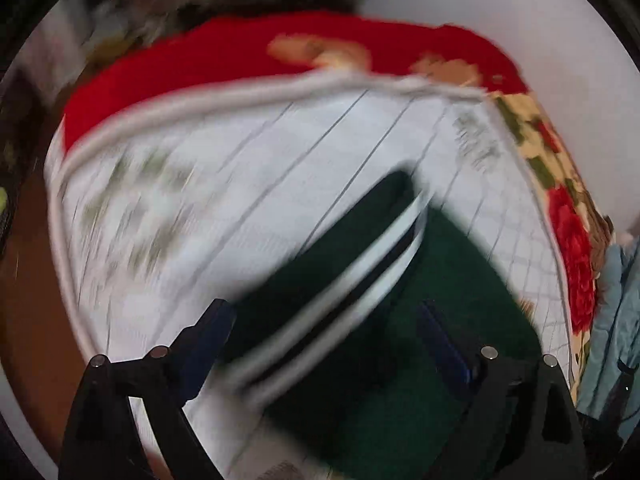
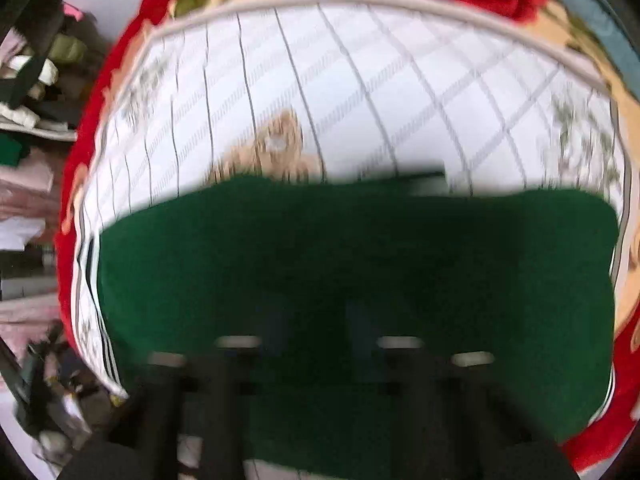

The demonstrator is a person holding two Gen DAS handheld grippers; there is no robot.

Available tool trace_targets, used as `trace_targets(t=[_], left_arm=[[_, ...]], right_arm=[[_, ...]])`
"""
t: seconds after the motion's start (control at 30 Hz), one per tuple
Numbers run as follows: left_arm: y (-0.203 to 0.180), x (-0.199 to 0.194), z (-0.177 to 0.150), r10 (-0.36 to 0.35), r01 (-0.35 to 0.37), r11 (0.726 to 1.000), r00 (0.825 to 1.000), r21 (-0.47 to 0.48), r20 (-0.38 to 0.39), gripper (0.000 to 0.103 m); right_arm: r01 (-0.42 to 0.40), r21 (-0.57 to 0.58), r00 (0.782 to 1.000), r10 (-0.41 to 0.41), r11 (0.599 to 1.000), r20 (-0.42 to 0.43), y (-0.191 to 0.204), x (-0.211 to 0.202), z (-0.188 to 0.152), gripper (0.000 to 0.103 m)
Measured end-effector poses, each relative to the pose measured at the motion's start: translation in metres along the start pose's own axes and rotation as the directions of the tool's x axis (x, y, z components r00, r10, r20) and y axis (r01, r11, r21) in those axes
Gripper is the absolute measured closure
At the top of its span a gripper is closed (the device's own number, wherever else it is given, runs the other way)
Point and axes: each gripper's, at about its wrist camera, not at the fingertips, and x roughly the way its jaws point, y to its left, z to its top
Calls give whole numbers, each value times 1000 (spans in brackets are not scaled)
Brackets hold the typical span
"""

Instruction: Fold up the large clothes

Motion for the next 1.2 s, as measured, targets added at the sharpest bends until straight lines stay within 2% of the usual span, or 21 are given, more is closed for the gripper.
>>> trace_targets(t=[0.07,0.1,0.17,0.23,0.33,0.37,0.4,0.43,0.47,0.6,0.7,0.8,0.87,0.93,0.97,1.03,1.07,1.1,1.2], left_arm=[[19,11,-23,-22,18,997,999,-80,-49,9],[25,18,-31,-55,46,991,996,-122,-73,9],[38,42,-43,-168,137,956,981,-260,-100,10],[43,64,-46,-233,188,923,968,-337,-98,10],[33,75,-38,-193,175,925,981,-338,-20,11],[28,74,-34,-167,160,931,986,-328,9,20],[23,72,-32,-145,146,938,989,-315,27,43],[17,70,-29,-120,129,949,992,-288,48,55],[12,67,-24,-121,135,955,990,-264,68,77],[6,60,-11,-142,152,964,988,-217,63,82],[9,47,-4,-158,168,966,985,-195,67,83],[12,42,-2,-176,190,967,980,-167,94,83],[17,53,-4,-187,199,960,979,-195,81,80],[19,65,-6,-200,211,952,977,-223,70,74],[22,69,-9,-231,247,934,969,-256,91,71],[25,68,-16,-259,282,914,959,-290,117,56],[23,69,-18,-284,310,905,950,-291,130,45],[21,67,-18,-289,319,905,946,-282,144,38],[11,72,-17,-267,300,920,951,-254,153,32]], right_arm=[[-16,3,999,16,1000,-36,-3,5,-5,94],[-14,4,999,14,1000,-46,-5,6,-8,94],[-7,-12,998,7,1000,-58,-6,7,-9,94],[5,-12,998,-6,1000,-61,-8,9,-12,94],[5,21,997,-3,1000,-78,-16,14,-13,94],[-11,37,996,14,999,-84,-20,16,-11,94],[-16,42,996,20,999,-87,-21,17,-11,94],[-15,43,996,19,999,-88,-23,17,-9,94],[-12,45,996,16,999,-87,-25,17,-8,94],[-27,61,997,32,998,-76,-33,8,-3,94],[-37,66,998,40,997,-46,-37,6,4,94],[67,28,994,-65,997,-85,-36,30,15,94],[62,97,990,-49,993,-133,-51,56,21,96],[40,146,988,-17,988,-154,-61,63,30,97],[38,140,985,-13,989,-174,-62,64,33,97],[34,88,980,-16,996,-198,-61,64,36,97],[26,61,979,-12,998,-206,-61,63,37,97],[15,50,978,-4,999,-210,-61,61,38,97],[-42,45,975,51,998,-217,-70,57,38,97]])
